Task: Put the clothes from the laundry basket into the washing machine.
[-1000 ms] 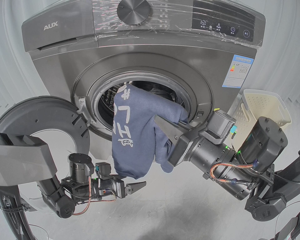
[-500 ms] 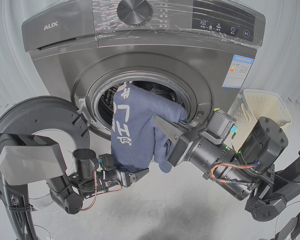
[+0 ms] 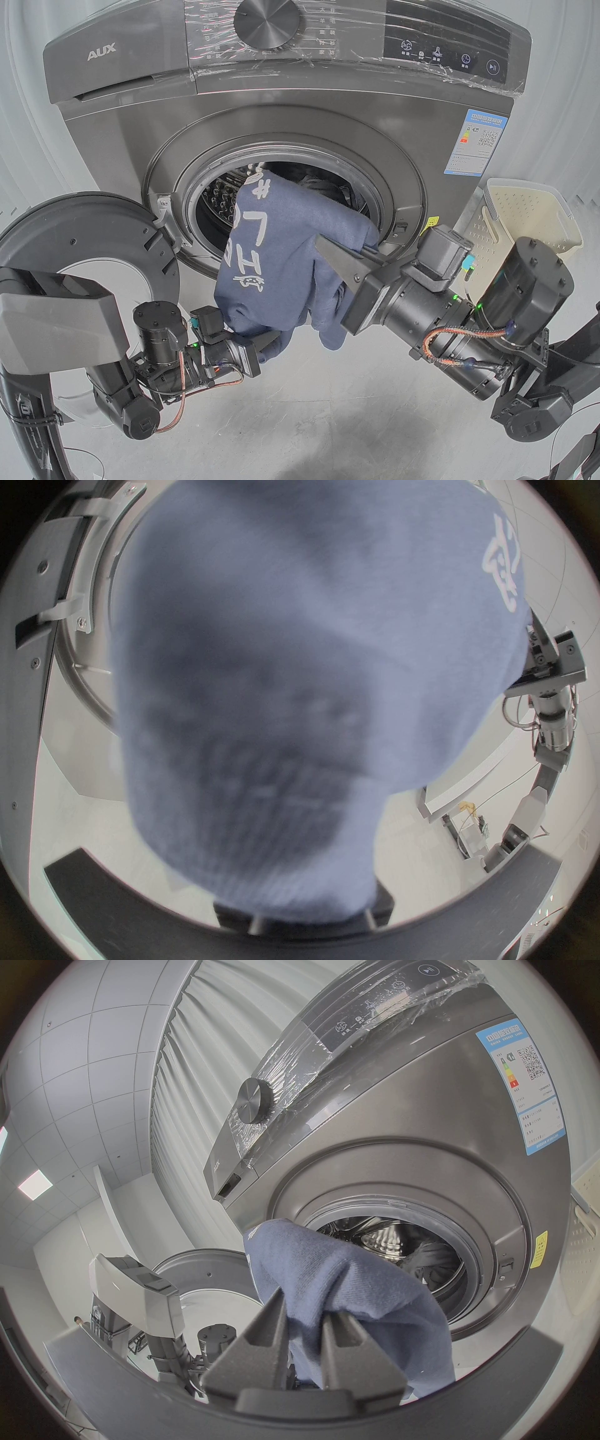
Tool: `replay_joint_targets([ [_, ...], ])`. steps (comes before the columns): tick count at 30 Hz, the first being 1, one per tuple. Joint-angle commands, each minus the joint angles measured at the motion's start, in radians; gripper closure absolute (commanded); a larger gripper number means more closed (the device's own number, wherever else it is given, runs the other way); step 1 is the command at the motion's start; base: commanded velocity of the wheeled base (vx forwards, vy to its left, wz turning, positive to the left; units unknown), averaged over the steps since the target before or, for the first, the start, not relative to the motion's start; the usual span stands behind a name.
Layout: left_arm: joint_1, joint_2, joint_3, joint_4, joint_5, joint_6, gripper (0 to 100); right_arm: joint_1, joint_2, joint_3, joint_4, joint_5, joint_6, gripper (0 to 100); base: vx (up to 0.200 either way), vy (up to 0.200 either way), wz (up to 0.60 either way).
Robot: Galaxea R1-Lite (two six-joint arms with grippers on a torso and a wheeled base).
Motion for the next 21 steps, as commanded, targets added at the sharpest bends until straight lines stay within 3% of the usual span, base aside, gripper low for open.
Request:
replay_joint_targets([
  [1, -0.08, -0.171, 0.115, -0.009, 0.011, -0.027, 100, -0.016, 0.005, 0.003, 0.001, 0.0, -0.001, 100, 0.0, 0.0, 0.0],
  [8, -0.203, -0.409, 0.259, -0.006, 0.01, -0.071, 100, -0.031, 0.01, 0.029, 0.009, 0.002, -0.003, 100, 0.0, 0.0, 0.0],
  [9, -0.203, -0.441, 0.276, -0.006, 0.008, -0.068, 100, -0.029, 0.01, 0.046, 0.01, 0.003, -0.001, 0, 0.0, 0.0, 0.0],
  [16, -0.194, -0.536, 0.271, -0.007, 0.002, -0.073, 100, -0.017, 0.043, 0.198, 0.003, 0.011, -0.004, 0, 0.0, 0.0, 0.0],
  [21, -0.194, -0.533, 0.262, -0.009, 0.01, -0.071, 100, -0.012, 0.057, 0.241, 0.003, 0.009, -0.007, 0, 0.0, 0.0, 0.0],
])
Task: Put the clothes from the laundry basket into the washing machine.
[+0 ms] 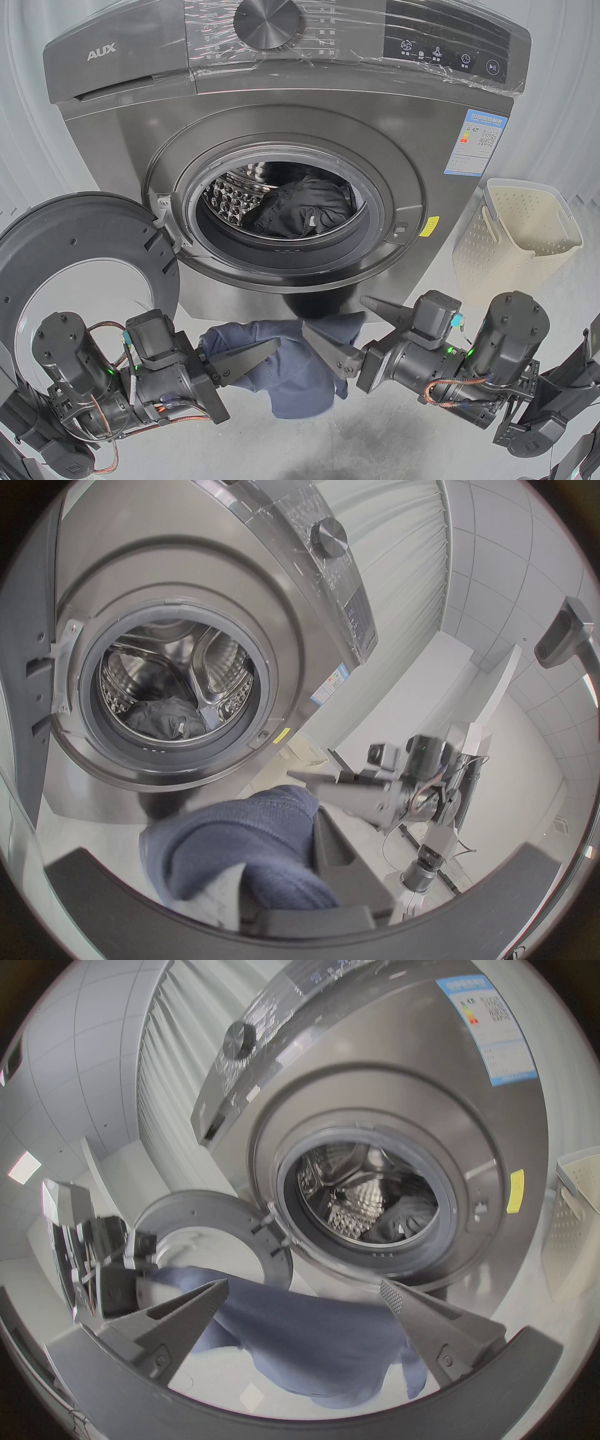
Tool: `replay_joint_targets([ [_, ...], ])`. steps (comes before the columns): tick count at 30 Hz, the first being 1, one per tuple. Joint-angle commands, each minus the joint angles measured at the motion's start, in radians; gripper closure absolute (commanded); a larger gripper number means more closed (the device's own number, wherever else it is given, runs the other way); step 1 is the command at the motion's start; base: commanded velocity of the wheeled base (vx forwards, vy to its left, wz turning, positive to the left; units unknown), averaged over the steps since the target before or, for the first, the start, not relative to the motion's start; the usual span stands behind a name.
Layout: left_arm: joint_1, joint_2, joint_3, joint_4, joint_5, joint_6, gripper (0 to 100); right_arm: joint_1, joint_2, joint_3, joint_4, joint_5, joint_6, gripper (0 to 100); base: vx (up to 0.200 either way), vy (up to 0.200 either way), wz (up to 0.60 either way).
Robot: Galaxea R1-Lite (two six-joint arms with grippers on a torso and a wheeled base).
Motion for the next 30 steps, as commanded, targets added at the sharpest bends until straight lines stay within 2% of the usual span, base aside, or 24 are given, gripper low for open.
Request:
replay_joint_targets([
  [1, -0.004, -0.052, -0.006, -0.006, 0.001, 0.0, 100, 0.005, 0.029, 0.061, -0.002, -0.003, -0.001, 0, 0.0, 0.0, 0.0],
  [8, 0.014, -0.042, -0.05, -0.005, 0.002, 0.0, 100, -0.013, 0.029, 0.076, -0.002, 0.003, -0.004, 0, 0.0, 0.0, 0.0],
  [13, 0.018, -0.006, -0.068, -0.003, 0.01, 0.013, 100, -0.015, 0.03, 0.09, -0.002, 0.003, -0.004, 0, 0.0, 0.0, 0.0],
  [18, 0.018, -0.002, -0.082, -0.003, 0.088, 0.008, 100, -0.015, 0.035, 0.11, -0.003, 0.003, -0.01, 0, 0.0, 0.0, 0.0],
  [24, 0.019, -0.003, -0.101, -0.003, 0.102, 0.006, 100, -0.004, 0.044, 0.093, -0.037, 0.003, -0.022, 0, 0.0, 0.0, 0.0],
  [30, 0.018, 0.003, -0.122, -0.003, 0.137, 0.002, 100, 0.006, 0.056, 0.079, -0.06, 0.012, -0.036, 0, 0.0, 0.0, 0.0],
])
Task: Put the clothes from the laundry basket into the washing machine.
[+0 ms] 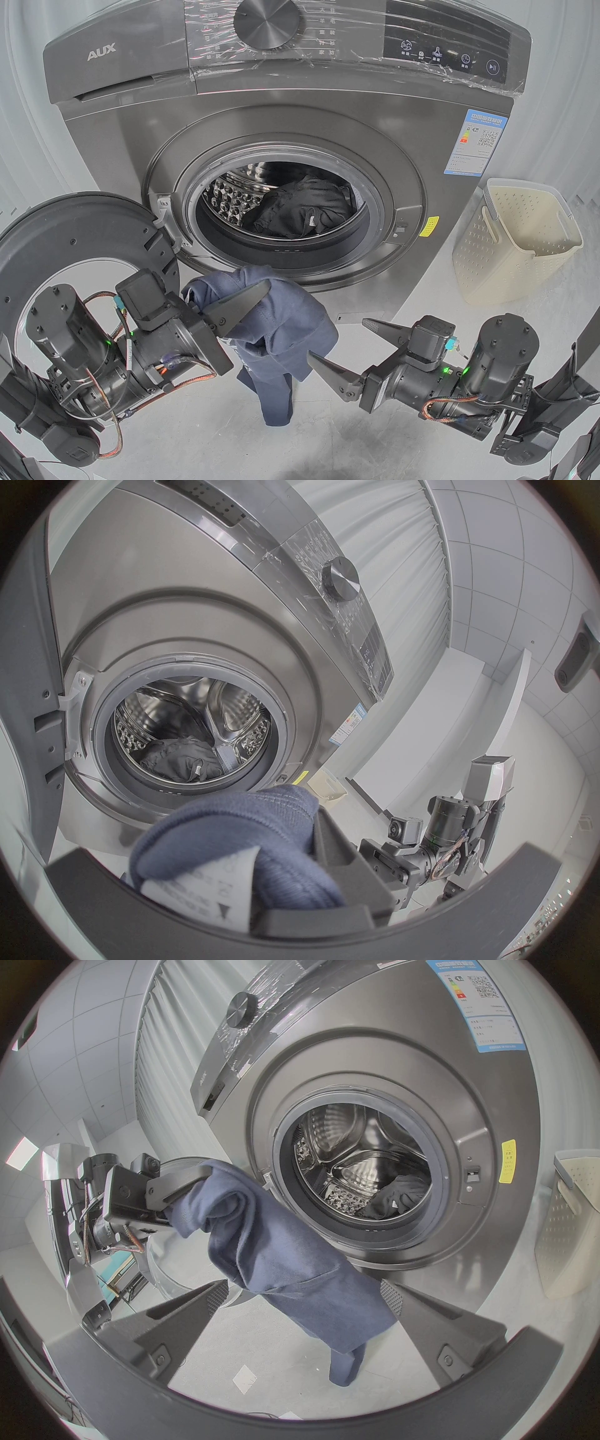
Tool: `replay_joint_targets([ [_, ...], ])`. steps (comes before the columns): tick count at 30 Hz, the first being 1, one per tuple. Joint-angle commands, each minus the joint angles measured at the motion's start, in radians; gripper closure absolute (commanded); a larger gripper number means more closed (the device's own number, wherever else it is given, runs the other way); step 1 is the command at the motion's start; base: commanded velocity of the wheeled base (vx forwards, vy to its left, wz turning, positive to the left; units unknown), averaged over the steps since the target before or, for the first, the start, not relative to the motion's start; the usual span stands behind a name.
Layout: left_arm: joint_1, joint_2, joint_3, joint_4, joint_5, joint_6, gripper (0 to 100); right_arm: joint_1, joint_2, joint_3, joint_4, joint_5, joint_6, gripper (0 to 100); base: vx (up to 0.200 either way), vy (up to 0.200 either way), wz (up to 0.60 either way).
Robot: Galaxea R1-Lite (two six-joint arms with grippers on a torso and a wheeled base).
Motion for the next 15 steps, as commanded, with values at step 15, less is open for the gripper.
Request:
replay_joint_targets([
  [15, 0.001, 0.041, -0.059, -0.002, 0.046, 0.0, 100, 0.02, 0.155, -0.197, 0.0, 0.025, -0.058, 0, 0.0, 0.0, 0.0],
])
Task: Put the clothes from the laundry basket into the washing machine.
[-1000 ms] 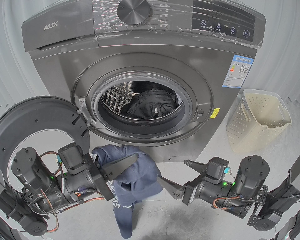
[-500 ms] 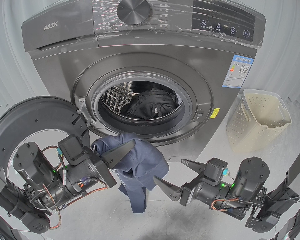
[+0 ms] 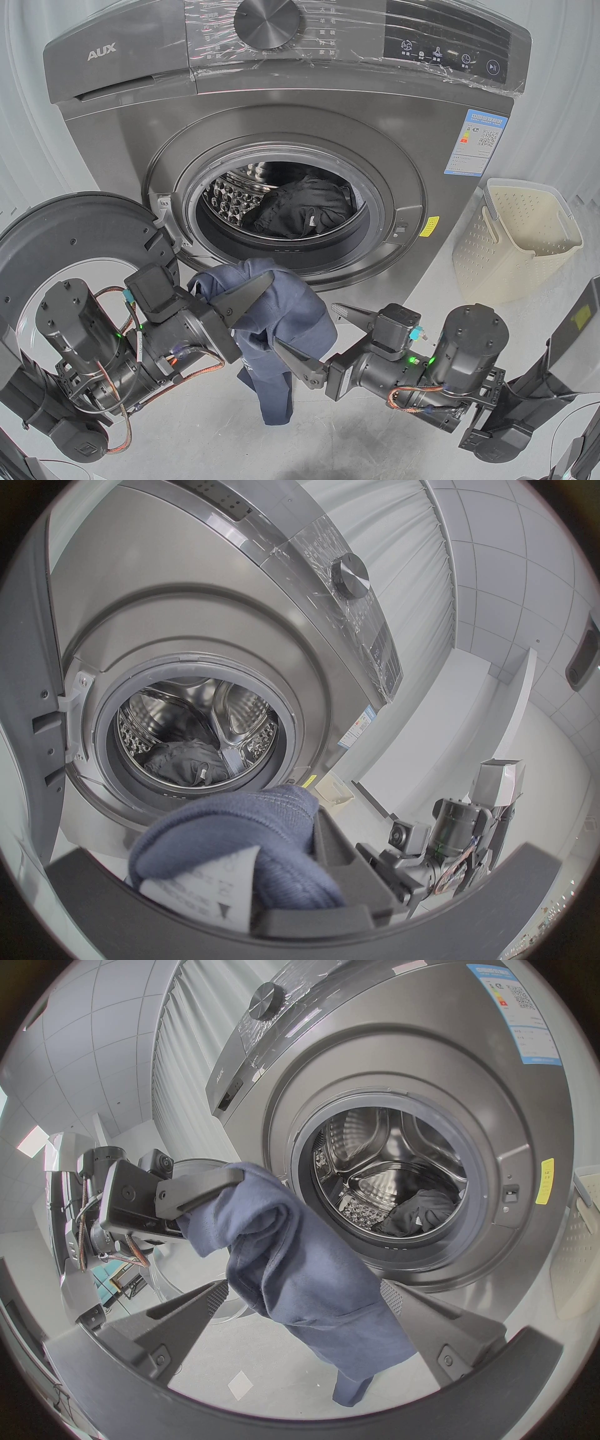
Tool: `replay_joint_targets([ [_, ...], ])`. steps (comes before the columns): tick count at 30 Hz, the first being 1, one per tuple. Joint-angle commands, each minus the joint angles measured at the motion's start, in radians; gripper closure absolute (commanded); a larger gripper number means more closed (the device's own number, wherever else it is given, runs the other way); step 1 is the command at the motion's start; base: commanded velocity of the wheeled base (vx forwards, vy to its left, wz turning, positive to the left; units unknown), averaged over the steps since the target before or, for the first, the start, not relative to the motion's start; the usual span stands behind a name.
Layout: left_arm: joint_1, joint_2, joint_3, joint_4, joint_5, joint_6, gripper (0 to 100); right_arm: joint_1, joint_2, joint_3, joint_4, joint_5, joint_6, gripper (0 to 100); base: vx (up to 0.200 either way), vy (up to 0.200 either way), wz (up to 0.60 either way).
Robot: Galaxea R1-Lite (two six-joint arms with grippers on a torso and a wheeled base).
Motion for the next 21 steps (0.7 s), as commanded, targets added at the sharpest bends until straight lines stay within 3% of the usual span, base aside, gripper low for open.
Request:
replay_joint_targets([
  [1, 0.001, 0.005, -0.02, -0.001, 0.013, -0.002, 100, 0.001, 0.073, -0.063, 0.003, 0.002, -0.002, 0, 0.0, 0.0, 0.0],
  [10, 0.001, 0.005, -0.026, -0.001, 0.013, -0.011, 100, -0.019, 0.156, -0.186, 0.02, -0.001, -0.024, 0, 0.0, 0.0, 0.0],
  [16, 0.001, 0.002, -0.031, -0.001, 0.014, -0.011, 100, -0.087, 0.222, -0.275, 0.031, -0.012, -0.024, 0, 0.0, 0.0, 0.0],
  [21, 0.001, 0.005, -0.032, -0.001, 0.024, -0.011, 100, -0.127, 0.213, -0.28, 0.034, -0.012, -0.025, 0, 0.0, 0.0, 0.0],
])
